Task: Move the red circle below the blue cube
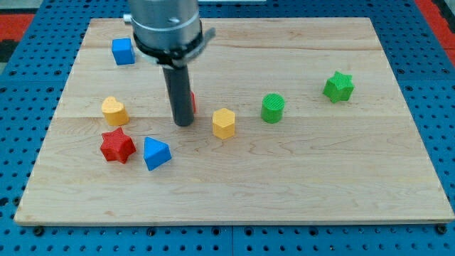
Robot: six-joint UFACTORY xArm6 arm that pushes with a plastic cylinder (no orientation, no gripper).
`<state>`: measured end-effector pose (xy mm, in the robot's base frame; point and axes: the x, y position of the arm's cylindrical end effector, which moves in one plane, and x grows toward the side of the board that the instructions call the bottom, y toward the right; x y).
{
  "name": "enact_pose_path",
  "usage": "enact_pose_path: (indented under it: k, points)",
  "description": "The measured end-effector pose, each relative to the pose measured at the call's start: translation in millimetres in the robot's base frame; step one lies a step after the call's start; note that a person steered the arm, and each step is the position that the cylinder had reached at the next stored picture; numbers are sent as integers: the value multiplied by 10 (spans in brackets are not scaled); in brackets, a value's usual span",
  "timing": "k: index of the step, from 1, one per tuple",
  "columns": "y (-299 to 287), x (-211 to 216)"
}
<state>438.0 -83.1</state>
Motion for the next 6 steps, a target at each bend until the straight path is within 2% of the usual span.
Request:
enact_pose_path:
  k: [1, 3, 4, 6]
  points:
    - [-104, -380]
    - [658, -584]
    - [521, -971]
    - [-331, -859]
